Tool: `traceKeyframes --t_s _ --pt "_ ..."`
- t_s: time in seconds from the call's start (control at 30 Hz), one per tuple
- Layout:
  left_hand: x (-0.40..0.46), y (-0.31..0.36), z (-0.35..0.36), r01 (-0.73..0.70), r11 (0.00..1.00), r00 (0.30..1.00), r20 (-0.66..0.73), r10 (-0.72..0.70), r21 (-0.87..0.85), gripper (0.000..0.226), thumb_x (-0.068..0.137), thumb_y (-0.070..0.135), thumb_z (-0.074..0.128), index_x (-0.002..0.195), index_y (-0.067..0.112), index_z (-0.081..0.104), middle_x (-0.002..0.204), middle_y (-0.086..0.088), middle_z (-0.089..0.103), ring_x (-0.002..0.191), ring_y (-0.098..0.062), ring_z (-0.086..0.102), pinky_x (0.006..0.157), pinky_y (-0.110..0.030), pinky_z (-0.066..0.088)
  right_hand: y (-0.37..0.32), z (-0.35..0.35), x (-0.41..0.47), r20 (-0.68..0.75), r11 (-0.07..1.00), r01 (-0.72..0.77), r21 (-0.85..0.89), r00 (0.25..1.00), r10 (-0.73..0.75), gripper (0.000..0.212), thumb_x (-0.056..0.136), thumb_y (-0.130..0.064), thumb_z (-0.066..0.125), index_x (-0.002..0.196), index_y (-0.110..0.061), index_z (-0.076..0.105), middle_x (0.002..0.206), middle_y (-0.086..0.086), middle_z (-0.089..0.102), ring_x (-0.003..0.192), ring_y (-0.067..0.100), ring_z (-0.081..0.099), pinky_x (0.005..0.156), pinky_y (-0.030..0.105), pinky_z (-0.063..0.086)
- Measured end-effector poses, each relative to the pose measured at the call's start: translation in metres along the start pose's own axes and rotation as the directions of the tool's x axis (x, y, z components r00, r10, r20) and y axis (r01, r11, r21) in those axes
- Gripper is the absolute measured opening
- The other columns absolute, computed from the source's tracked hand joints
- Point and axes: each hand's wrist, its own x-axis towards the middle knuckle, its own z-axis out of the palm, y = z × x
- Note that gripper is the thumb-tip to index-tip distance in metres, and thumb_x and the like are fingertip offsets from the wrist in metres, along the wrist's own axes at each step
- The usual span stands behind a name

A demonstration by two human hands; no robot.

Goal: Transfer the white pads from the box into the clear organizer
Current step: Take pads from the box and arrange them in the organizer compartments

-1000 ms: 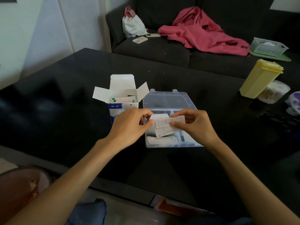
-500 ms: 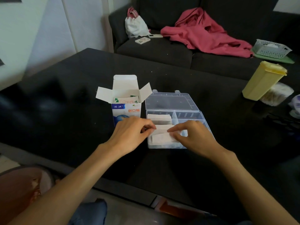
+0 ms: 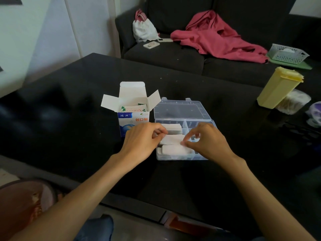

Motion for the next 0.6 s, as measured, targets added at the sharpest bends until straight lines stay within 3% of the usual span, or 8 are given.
traceKeyframes --t_s 0.07,0.23,0.33,0.43,0.6 --pt "-0.002 0.0 -0.001 -0.049 0.998 0.997 -0.056 0.051 0.045 0.021 0.09 0.032 0.059 0.11 0.032 0.067 0.1 0.011 0.068 0.079 0.003 0.051 0.068 -0.009 0.039 0.0 -0.001 0.003 0.016 0.996 -0.012 0.091 1.0 0.011 0.026 0.078 -0.046 0.068 0.1 -0.032 0.069 0.092 -0.01 0.054 0.079 0.006 0.05 0.069 0.018 0.043" --pt "-0.005 0.002 -0.003 -0.176 0.981 0.959 -0.209 0.189 0.08 0.022 0.087 0.03 0.063 0.108 0.027 0.07 0.093 0.001 0.067 0.082 -0.005 0.053 0.067 -0.021 0.044 0.001 0.007 0.004 0.088 0.964 0.041 0.263 0.994 -0.066 0.033 0.086 -0.04 0.061 0.116 -0.028 0.063 0.116 -0.006 0.056 0.106 0.012 0.046 0.088 0.027 0.042" --pt "-0.004 0.004 -0.002 -0.182 0.983 0.946 -0.271 0.177 0.007 0.021 0.085 0.027 0.066 0.105 0.027 0.071 0.084 0.006 0.063 0.075 -0.002 0.051 0.066 -0.018 0.043 -0.001 0.001 0.004 0.064 0.925 0.035 0.379 0.996 -0.064 0.029 0.088 -0.033 0.06 0.113 -0.021 0.065 0.107 -0.01 0.058 0.095 0.004 0.052 0.078 0.013 0.042" --pt "-0.003 0.004 -0.004 -0.113 0.989 0.969 -0.232 0.089 -0.094 0.02 0.086 0.028 0.064 0.106 0.031 0.069 0.085 0.011 0.064 0.077 -0.004 0.058 0.071 -0.017 0.047 -0.002 -0.008 0.003 0.089 0.884 0.031 0.467 0.993 -0.082 0.025 0.087 -0.026 0.061 0.112 -0.021 0.062 0.103 -0.012 0.057 0.089 0.002 0.054 0.065 0.007 0.046" --pt "-0.003 0.002 -0.006 -0.014 0.987 0.998 -0.066 0.004 -0.159 0.018 0.087 0.029 0.064 0.104 0.031 0.069 0.091 0.017 0.068 0.078 0.004 0.059 0.07 -0.012 0.047 0.001 -0.011 -0.001 0.142 0.909 0.039 0.415 0.984 -0.107 0.013 0.092 -0.023 0.055 0.103 -0.024 0.061 0.108 -0.008 0.059 0.095 0.005 0.053 0.071 0.01 0.043"
